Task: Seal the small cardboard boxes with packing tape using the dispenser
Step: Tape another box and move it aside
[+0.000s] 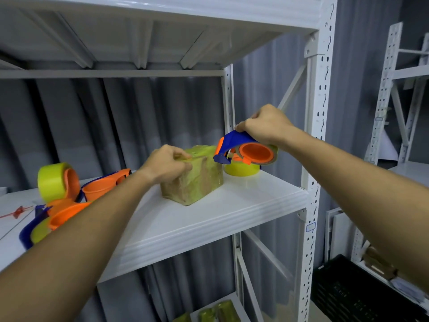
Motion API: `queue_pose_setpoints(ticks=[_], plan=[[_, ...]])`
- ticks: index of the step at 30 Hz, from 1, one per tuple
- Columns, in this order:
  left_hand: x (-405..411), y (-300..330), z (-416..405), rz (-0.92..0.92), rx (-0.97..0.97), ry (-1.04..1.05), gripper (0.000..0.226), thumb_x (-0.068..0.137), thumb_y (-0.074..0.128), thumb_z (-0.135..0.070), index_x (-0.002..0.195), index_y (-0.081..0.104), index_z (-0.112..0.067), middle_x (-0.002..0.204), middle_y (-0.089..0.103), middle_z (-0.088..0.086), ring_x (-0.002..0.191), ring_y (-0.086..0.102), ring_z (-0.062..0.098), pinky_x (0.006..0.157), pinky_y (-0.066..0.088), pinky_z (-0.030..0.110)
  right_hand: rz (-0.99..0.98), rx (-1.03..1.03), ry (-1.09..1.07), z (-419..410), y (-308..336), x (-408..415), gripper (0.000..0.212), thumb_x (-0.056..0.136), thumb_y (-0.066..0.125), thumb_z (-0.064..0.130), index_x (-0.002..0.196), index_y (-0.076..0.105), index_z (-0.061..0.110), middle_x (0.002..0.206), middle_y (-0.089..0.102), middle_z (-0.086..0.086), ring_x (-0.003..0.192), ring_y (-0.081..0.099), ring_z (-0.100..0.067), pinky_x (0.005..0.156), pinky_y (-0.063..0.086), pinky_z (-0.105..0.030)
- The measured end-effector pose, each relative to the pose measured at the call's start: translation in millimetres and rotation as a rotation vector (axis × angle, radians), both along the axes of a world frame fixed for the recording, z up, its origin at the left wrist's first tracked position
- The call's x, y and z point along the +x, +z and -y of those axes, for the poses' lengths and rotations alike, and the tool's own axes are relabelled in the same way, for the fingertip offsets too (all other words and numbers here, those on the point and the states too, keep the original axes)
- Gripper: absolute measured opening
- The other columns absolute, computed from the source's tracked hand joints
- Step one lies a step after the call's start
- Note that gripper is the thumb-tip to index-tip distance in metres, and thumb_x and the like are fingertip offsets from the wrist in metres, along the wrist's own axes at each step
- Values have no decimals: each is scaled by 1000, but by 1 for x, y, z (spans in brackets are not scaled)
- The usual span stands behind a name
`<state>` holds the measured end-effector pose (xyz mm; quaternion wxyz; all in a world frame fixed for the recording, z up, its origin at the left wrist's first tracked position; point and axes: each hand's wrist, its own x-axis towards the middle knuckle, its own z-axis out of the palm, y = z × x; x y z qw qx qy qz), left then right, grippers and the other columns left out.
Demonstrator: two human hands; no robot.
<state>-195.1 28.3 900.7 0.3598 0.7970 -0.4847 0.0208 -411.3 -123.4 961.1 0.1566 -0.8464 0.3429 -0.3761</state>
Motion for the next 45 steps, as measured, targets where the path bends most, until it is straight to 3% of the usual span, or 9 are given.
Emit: queue_pose_setpoints(ticks=[4,7,12,15,20,26,34,38,45], plan=[[12,6,-11,9,47,-58,19,71,69,-29,89,75,-31,99,70,-23,95,61,-4,74,41,12,35,33,36,-4,7,0,33,79,70,49,70,66,17,65,67,-1,64,63,-19,54,47,-29],[16,5,-14,58,-19,18,13,71,59,-14,76,69,-22,85,73,-11,87,64,11,69,46,21,73,71,61,-10,11,2,35,76,71,48,66,67,15,62,67,-4,63,62,-21,58,48,-32],[24,-3,-22,152,-74,151,37,81,42,-2,79,66,-31,98,50,-4,109,35,20,101,35,31,79,103,116,-12,13,3,34,80,71,47,79,73,14,77,73,-7,79,71,-25,70,58,-39],[25,-2,-25,202,-48,163,52,80,40,-3,106,71,-35,116,59,3,123,38,27,110,33,38,77,122,129,-10,12,7,35,80,71,47,85,75,13,79,75,-6,81,71,-25,75,60,-39],[11,-5,-15,316,5,106,32,99,43,-42,119,67,-37,123,68,-11,127,49,25,110,29,48,76,131,146,-10,11,14,32,82,70,48,82,73,16,74,73,-1,75,70,-22,63,54,-29],[9,-12,-3,246,31,195,51,92,40,-74,88,62,-28,89,66,-11,92,59,19,91,46,44,142,183,191,-12,17,11,28,81,72,49,78,70,21,58,69,10,57,68,-11,55,46,-23],[11,-6,3,-203,-85,-74,21,96,48,-28,90,68,-22,111,66,0,114,57,21,78,46,28,161,243,252,-10,19,-4,31,81,73,51,83,71,21,66,74,6,55,69,-7,61,49,-26],[8,-4,5,-246,-124,-113,34,97,45,-17,84,75,-27,112,72,-2,117,59,19,101,47,35,140,272,306,-8,14,-5,34,82,72,53,92,72,21,73,76,7,64,72,-7,60,51,-24],[9,-9,3,-254,-188,-181,28,99,53,-12,101,76,-26,100,76,-9,104,69,13,95,53,31,178,342,426,-15,7,7,30,85,71,49,94,71,20,81,78,4,72,75,-11,58,55,-21]])
